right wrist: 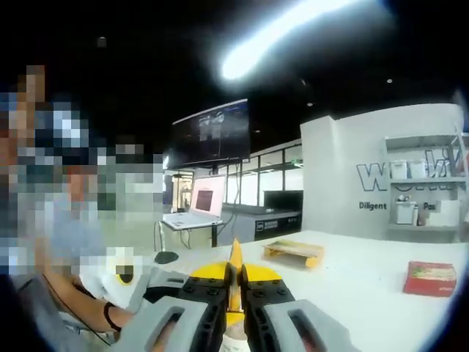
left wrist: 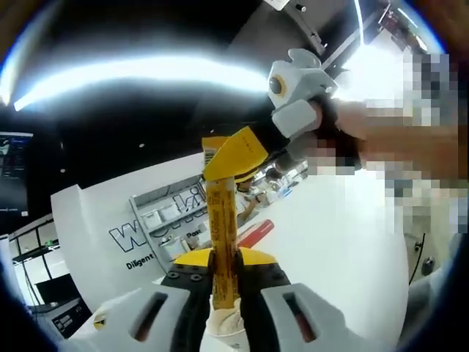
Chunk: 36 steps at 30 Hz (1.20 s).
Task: Tear open the coffee pouch, take out the coffee, and pour the coffee from the pouch into the cup
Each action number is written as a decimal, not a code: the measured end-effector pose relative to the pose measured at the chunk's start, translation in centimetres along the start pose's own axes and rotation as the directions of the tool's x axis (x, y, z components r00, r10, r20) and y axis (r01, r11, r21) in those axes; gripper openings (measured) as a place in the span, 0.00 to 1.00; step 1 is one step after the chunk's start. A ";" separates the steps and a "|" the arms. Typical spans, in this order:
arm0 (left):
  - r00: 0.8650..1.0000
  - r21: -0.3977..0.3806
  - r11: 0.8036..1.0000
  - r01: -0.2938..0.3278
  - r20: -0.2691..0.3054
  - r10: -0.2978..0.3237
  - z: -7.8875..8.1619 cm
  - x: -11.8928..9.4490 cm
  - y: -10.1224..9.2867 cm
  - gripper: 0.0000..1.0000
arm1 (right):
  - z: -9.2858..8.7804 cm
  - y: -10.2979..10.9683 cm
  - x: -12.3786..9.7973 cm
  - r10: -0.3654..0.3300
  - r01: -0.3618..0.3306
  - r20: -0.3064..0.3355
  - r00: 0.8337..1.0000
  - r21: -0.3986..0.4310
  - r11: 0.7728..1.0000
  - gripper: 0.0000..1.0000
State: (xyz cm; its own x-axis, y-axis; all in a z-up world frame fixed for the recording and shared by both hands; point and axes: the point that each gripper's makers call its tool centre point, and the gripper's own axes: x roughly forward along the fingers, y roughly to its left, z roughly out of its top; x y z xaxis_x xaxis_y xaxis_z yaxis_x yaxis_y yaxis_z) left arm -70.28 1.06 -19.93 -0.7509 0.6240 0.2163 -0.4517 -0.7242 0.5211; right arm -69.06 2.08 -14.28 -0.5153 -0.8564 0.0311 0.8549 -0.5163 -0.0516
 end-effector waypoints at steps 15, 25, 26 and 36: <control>0.984 -0.128 0.976 0.179 0.025 -0.177 0.1 0.6 -0.1 0.27 | 0.1 -1.5 -0.1 0.065 -0.069 0.058 0.996 0.072 0.995 0.07; 0.858 -0.371 0.778 0.508 0.143 -0.493 0.2 0.8 0.2 0.25 | 0.5 -1.5 0.0 0.136 -0.137 0.072 0.988 0.011 0.991 0.06; 0.832 -0.378 0.745 0.550 0.166 -0.530 0.5 0.7 0.1 0.25 | 0.6 -1.4 0.0 0.148 -0.149 0.075 0.986 0.004 0.989 0.06; 0.728 -0.369 0.635 0.679 0.228 -0.646 0.4 1.5 -0.2 0.15 | 0.8 -1.2 0.6 0.214 -0.211 0.077 0.974 -0.042 0.976 0.06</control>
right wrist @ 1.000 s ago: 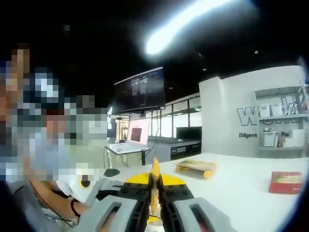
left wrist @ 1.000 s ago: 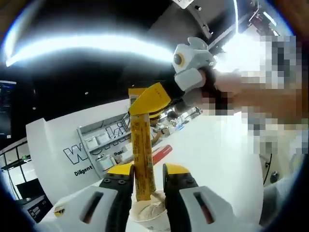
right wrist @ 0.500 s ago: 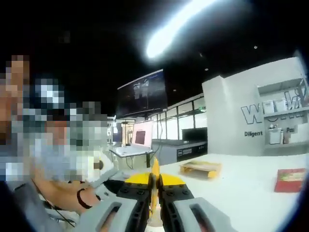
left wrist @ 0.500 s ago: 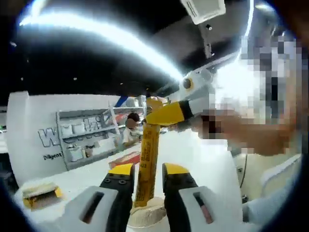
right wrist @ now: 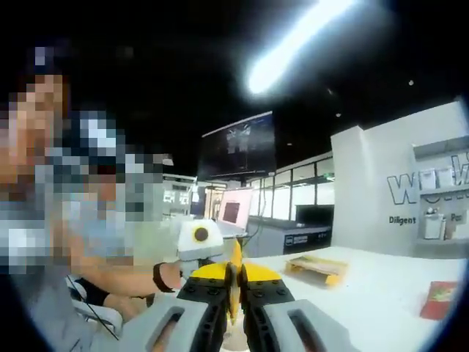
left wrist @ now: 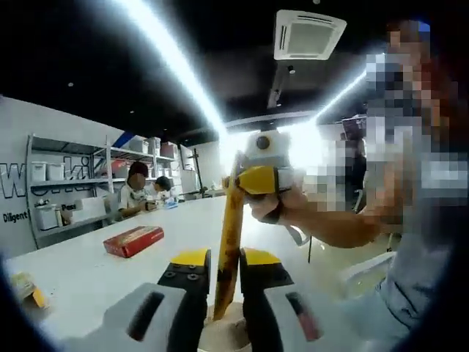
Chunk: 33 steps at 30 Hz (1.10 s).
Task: Tear open the coffee pouch, take out the coffee, and pour the coffee from the pouch into the cup
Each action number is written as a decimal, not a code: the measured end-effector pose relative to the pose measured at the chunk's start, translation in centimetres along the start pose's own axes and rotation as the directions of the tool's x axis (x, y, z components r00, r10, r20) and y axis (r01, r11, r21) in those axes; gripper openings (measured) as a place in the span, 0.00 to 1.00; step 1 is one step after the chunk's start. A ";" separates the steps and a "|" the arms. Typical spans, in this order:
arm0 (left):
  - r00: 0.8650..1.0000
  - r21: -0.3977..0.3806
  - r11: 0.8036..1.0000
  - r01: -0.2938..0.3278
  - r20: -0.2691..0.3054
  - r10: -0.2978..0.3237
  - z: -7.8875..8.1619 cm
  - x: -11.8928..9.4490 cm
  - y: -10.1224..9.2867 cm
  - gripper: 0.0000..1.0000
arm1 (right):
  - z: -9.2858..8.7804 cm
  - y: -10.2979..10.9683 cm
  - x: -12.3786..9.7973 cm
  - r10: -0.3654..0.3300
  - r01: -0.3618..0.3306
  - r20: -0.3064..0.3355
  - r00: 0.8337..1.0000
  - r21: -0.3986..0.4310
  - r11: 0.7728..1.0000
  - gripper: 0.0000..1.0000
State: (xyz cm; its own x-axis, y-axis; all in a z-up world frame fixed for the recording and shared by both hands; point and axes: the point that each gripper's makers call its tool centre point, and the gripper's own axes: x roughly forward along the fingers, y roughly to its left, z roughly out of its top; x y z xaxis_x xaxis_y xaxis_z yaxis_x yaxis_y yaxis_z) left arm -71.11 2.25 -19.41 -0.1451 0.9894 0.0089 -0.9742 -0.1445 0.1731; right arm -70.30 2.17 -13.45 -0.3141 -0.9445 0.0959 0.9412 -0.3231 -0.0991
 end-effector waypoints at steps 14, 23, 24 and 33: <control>0.999 -0.009 1.000 0.022 0.046 -0.022 -0.6 -0.1 0.0 0.07 | -0.9 -0.2 0.2 0.096 -0.096 0.011 0.995 0.036 0.995 0.08; 0.993 -0.076 0.995 0.058 0.104 -0.050 -0.3 0.0 -0.1 0.06 | -1.2 -0.9 0.4 0.132 -0.139 0.056 0.990 0.125 0.982 0.14; 0.994 -0.077 0.995 0.056 0.103 -0.048 -0.2 0.1 -0.2 0.06 | -1.4 -0.8 0.4 0.131 -0.138 0.058 0.990 0.126 0.982 0.13; 0.990 -0.120 0.990 0.074 0.130 -0.058 -0.1 -0.6 0.3 0.16 | -1.2 -1.1 0.6 0.110 -0.121 0.082 0.991 0.145 0.982 0.04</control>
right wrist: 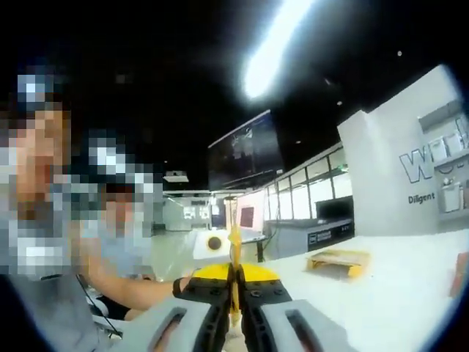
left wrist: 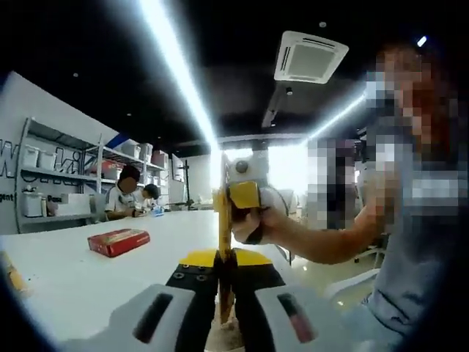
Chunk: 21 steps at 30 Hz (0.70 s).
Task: Tear open the coffee pouch, take out the coffee, and pour the coffee from the pouch into the cup
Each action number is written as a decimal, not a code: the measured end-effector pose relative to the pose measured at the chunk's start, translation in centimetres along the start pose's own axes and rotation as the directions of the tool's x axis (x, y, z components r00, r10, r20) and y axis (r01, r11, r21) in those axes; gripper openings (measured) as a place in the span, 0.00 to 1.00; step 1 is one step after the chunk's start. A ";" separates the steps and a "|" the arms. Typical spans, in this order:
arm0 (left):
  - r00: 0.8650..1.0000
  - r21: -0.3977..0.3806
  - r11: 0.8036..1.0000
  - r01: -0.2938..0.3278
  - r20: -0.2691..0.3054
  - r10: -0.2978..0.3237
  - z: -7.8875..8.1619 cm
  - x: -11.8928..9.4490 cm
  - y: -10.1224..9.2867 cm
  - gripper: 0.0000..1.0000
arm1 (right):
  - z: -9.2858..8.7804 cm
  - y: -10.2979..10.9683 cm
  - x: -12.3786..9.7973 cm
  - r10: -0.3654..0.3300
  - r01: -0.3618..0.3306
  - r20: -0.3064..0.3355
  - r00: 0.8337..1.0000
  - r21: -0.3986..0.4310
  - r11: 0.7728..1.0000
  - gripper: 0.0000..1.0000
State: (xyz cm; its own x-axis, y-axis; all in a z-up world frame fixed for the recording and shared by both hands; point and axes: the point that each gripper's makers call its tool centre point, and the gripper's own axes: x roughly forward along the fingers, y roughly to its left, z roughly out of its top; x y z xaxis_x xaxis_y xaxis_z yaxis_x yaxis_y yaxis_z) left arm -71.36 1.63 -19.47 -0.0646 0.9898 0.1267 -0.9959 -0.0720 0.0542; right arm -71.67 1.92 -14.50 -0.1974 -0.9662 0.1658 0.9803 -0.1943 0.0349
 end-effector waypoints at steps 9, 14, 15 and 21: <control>1.000 -0.014 1.000 -0.015 0.004 0.015 -0.4 -0.4 0.7 0.18 | -0.2 -0.3 0.0 0.005 -0.005 -0.003 1.000 -0.012 1.000 0.04; 1.000 -0.047 0.999 0.014 0.022 -0.013 -0.4 -1.0 1.3 0.11 | -0.6 0.3 0.4 0.021 -0.022 -0.020 1.000 -0.039 0.999 0.05; 1.000 -0.052 0.998 0.018 0.025 -0.016 -0.5 -1.2 1.5 0.11 | -0.6 0.3 0.4 0.023 -0.023 -0.023 0.999 -0.042 0.999 0.05; 1.000 -0.036 0.999 0.018 0.026 -0.017 -0.3 -2.0 2.8 0.06 | -0.7 0.0 0.3 0.023 -0.024 -0.031 0.999 -0.033 0.999 0.06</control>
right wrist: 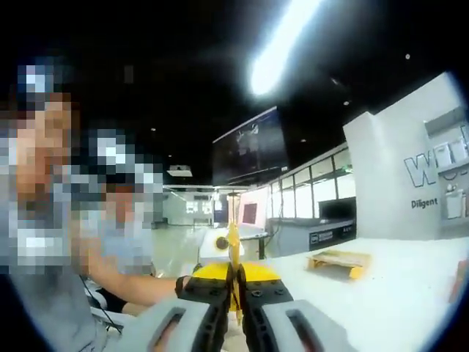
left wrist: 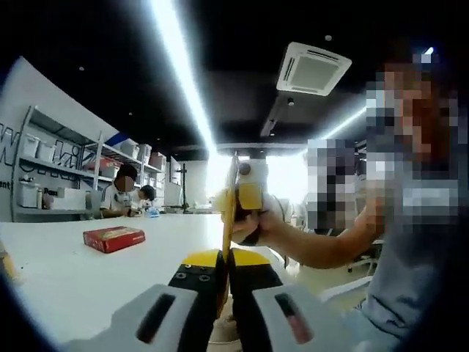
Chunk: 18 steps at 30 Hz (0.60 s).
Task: Tear open the coffee pouch, take out the coffee, and pour the coffee from the pouch into the cup
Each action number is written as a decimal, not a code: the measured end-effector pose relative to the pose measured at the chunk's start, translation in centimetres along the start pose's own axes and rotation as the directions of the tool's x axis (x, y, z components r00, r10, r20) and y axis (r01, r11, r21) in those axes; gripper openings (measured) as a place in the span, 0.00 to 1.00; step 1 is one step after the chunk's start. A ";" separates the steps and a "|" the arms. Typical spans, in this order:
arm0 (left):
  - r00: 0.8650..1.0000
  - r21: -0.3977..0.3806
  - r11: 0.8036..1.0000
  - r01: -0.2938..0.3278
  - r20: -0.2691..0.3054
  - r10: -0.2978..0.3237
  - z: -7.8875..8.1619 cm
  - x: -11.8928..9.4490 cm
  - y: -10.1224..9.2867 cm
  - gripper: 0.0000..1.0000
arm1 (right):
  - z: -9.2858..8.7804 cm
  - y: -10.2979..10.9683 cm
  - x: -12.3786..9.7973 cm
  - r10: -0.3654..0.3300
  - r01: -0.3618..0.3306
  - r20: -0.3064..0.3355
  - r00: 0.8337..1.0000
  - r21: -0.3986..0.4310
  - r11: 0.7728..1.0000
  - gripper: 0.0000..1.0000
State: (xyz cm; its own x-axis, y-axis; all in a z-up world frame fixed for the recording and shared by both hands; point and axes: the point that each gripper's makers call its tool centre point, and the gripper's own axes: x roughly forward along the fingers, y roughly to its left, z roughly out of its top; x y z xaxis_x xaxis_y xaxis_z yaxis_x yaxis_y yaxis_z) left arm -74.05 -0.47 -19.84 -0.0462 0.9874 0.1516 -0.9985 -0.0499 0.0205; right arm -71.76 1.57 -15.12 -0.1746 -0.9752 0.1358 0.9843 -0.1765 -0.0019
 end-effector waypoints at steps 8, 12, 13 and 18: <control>1.000 0.013 1.000 0.003 0.011 -0.003 -0.1 1.1 -1.9 0.06 | 0.4 0.4 0.0 -0.002 0.003 0.007 1.000 -0.021 1.000 0.13; 1.000 0.012 1.000 0.001 0.020 -0.001 0.0 1.2 -2.0 0.05 | 1.4 0.1 -0.3 -0.014 0.014 0.048 0.999 -0.002 1.000 0.13; 1.000 0.011 1.000 0.001 0.017 -0.002 0.0 1.2 -2.0 0.05 | 1.6 0.1 -0.4 -0.016 0.016 0.057 0.998 0.000 1.000 0.13; 1.000 0.022 1.000 0.006 0.008 -0.006 -0.3 1.5 -2.5 0.05 | 2.0 0.1 -0.2 -0.019 0.018 0.067 0.998 0.017 1.000 0.07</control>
State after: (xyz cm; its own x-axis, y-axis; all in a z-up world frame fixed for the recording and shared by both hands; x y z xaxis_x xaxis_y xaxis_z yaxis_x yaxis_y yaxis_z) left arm -71.59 1.22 -19.95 -0.0402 0.9864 0.1594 -0.9979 -0.0476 0.0429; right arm -71.52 2.05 -13.17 -0.1911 -0.9607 0.2015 0.9813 -0.1916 0.0169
